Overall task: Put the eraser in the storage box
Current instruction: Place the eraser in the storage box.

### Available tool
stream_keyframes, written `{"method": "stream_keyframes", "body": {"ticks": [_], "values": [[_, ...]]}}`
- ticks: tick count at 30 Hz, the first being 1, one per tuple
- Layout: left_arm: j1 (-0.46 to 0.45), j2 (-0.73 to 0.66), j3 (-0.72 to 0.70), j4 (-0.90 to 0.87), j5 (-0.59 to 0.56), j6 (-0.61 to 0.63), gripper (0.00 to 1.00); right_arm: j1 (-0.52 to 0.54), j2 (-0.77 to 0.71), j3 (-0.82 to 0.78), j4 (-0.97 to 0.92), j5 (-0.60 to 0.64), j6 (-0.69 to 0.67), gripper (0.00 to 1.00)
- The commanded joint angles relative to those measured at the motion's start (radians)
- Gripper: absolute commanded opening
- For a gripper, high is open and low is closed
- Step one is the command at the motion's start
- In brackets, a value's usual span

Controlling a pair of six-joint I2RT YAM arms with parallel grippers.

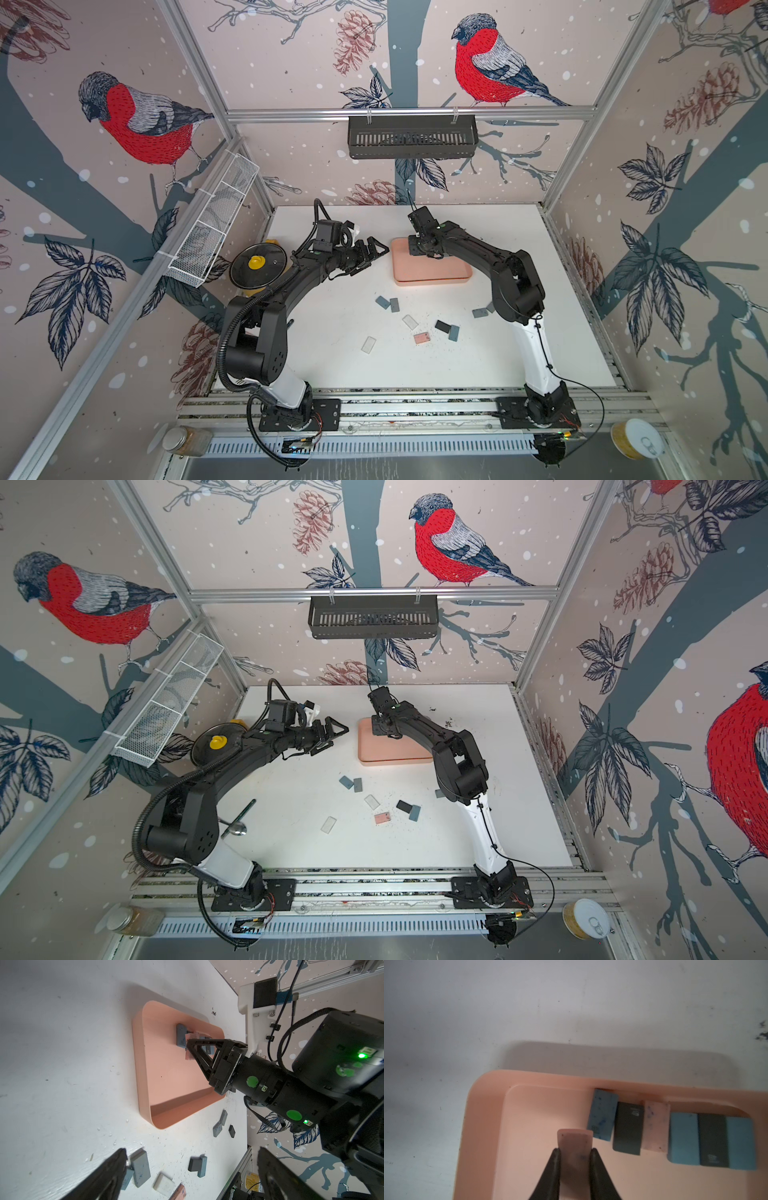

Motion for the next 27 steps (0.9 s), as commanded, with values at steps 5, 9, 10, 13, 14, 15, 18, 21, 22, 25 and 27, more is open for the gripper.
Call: {"method": "stream_keyframes", "body": {"ticks": [5, 9, 10, 13, 14, 15, 18, 21, 22, 25, 27], "values": [[0.008, 0.005, -0.017, 0.058, 0.031, 0.002, 0.97, 0.005, 0.079, 0.097, -0.019, -0.031, 0.02, 0.24], [0.008, 0.007, -0.02, 0.065, 0.038, -0.007, 0.97, 0.003, 0.115, 0.134, -0.022, -0.028, 0.037, 0.25], [0.008, 0.006, -0.022, 0.065, 0.039, -0.007, 0.97, 0.002, 0.122, 0.14, -0.021, -0.029, 0.04, 0.25], [0.008, 0.004, -0.02, 0.063, 0.04, -0.005, 0.97, 0.002, 0.143, 0.157, -0.02, -0.028, 0.053, 0.25], [0.009, 0.004, -0.019, 0.06, 0.04, -0.004, 0.97, 0.001, 0.149, 0.16, -0.019, -0.028, 0.057, 0.25], [0.012, 0.002, -0.016, 0.059, 0.042, -0.004, 0.97, 0.0, 0.154, 0.161, -0.018, -0.026, 0.061, 0.25], [0.017, -0.006, -0.017, 0.059, 0.038, -0.002, 0.97, -0.001, 0.162, 0.166, -0.015, -0.016, 0.067, 0.26], [0.019, -0.01, -0.017, 0.06, 0.041, -0.003, 0.97, -0.003, 0.169, 0.17, -0.016, -0.001, 0.071, 0.26], [0.02, -0.01, -0.017, 0.06, 0.043, -0.005, 0.97, -0.003, 0.171, 0.172, -0.017, 0.002, 0.071, 0.27], [0.024, -0.011, -0.017, 0.064, 0.049, -0.009, 0.97, -0.007, 0.179, 0.178, -0.018, 0.006, 0.073, 0.29], [0.029, -0.013, -0.017, 0.065, 0.05, -0.009, 0.97, -0.007, 0.182, 0.18, -0.021, 0.008, 0.073, 0.31]]}}
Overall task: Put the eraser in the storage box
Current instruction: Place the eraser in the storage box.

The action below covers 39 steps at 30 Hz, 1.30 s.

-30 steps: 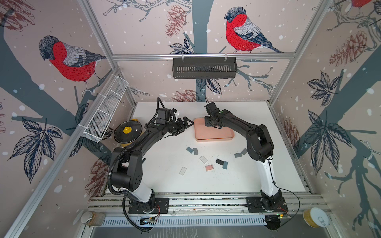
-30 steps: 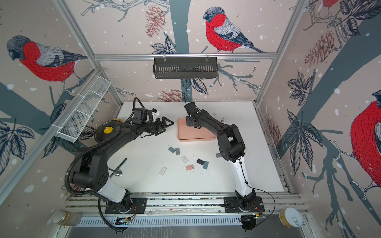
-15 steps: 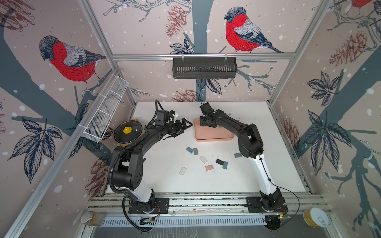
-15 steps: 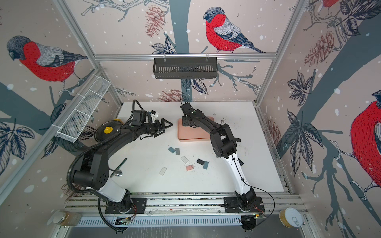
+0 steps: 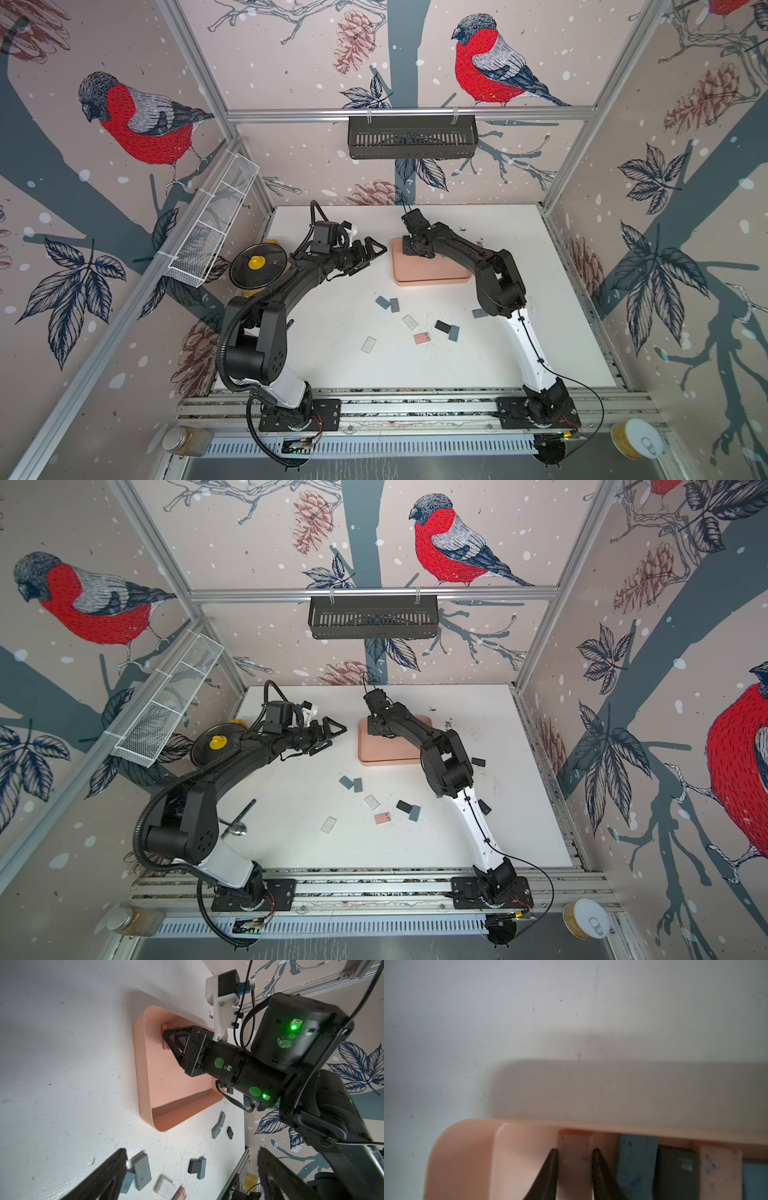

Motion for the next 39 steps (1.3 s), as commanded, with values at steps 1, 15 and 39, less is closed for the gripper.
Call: {"method": "stream_keyframes", "body": {"ticks": [1, 15, 39], "values": [[0.011, -0.011, 0.003, 0.023, 0.021, -0.002, 0.97, -0.002, 0.008, 0.013, -0.015, 0.022, 0.014, 0.32], [0.022, -0.014, -0.001, 0.031, 0.026, -0.008, 0.97, 0.005, 0.008, 0.044, -0.024, 0.027, 0.011, 0.42], [0.024, -0.029, -0.005, 0.029, 0.023, -0.008, 0.97, 0.055, -0.005, 0.059, -0.086, 0.223, -0.04, 0.82]]}}
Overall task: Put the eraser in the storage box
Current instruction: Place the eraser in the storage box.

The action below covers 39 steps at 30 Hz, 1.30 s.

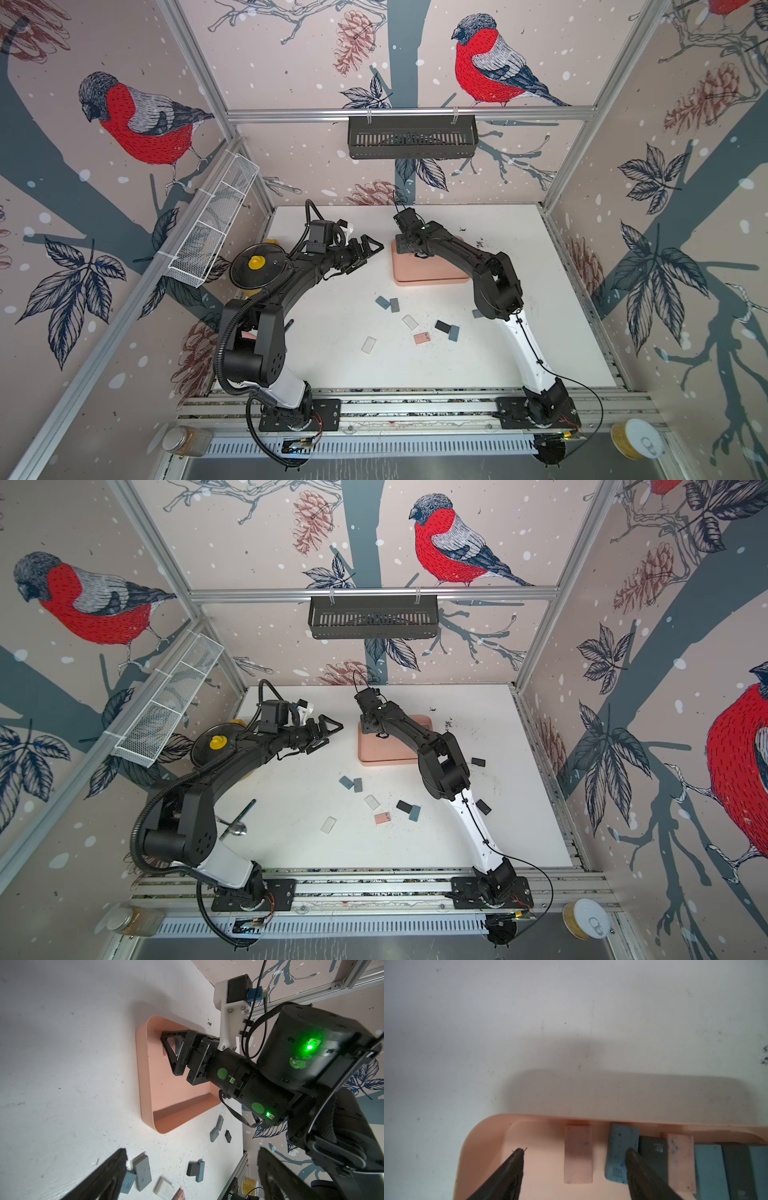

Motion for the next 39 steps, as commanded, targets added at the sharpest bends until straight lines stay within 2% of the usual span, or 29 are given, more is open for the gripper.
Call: {"method": "stream_keyframes", "body": {"ticks": [1, 8, 23, 39], "values": [[0.003, -0.009, -0.002, 0.023, 0.019, -0.003, 0.97, 0.003, 0.009, 0.001, -0.03, 0.061, -0.012, 0.84], [0.003, -0.013, -0.002, 0.022, 0.02, -0.003, 0.97, 0.011, 0.029, 0.003, -0.043, 0.12, -0.025, 0.99], [0.003, -0.015, -0.003, 0.025, 0.023, -0.007, 0.97, 0.025, 0.069, 0.004, -0.077, 0.276, -0.042, 0.99], [0.003, -0.013, -0.007, 0.028, 0.021, -0.008, 0.97, 0.006, 0.05, -0.009, -0.089, 0.315, -0.031, 0.99]]}}
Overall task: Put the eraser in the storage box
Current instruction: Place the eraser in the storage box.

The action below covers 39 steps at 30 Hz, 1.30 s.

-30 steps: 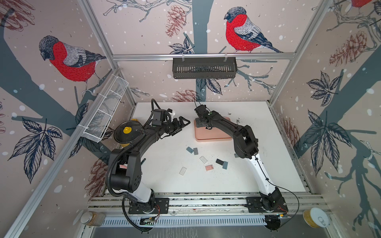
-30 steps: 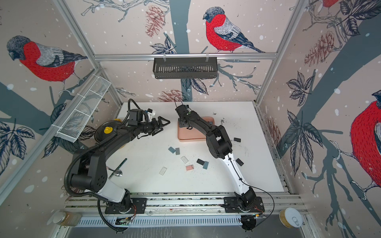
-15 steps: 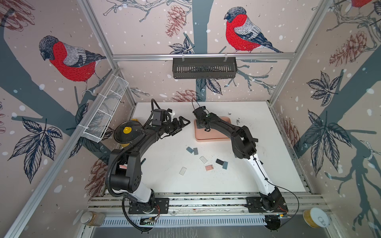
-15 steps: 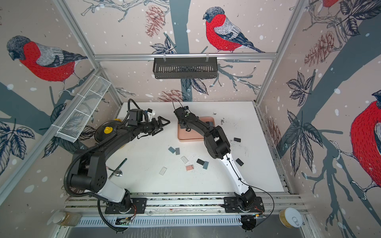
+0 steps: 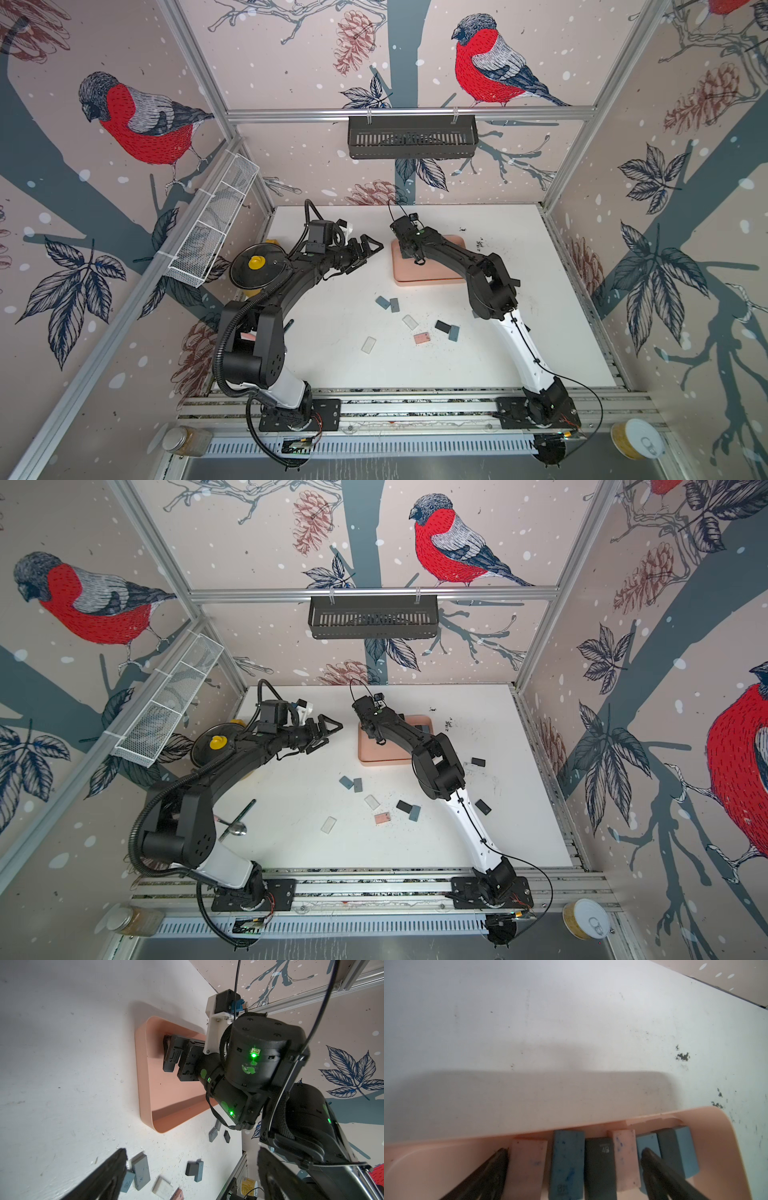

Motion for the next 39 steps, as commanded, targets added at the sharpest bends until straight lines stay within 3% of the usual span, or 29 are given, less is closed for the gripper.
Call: {"method": "stream_keyframes", "body": {"ticks": [1, 19, 30, 39], "values": [[0.003, -0.005, -0.004, 0.029, 0.021, -0.001, 0.97, -0.004, -0.009, -0.01, -0.047, 0.02, -0.004, 0.99], [0.002, -0.004, -0.004, 0.026, 0.018, 0.002, 0.97, 0.002, -0.03, -0.016, -0.042, 0.048, -0.062, 0.99], [0.004, 0.001, 0.011, -0.015, -0.017, 0.035, 0.97, 0.03, -0.116, -0.028, -0.033, 0.019, -0.072, 0.99], [0.002, -0.002, 0.041, -0.103, -0.099, 0.099, 0.97, 0.037, -0.314, -0.237, 0.062, -0.039, -0.057, 0.99]]}}
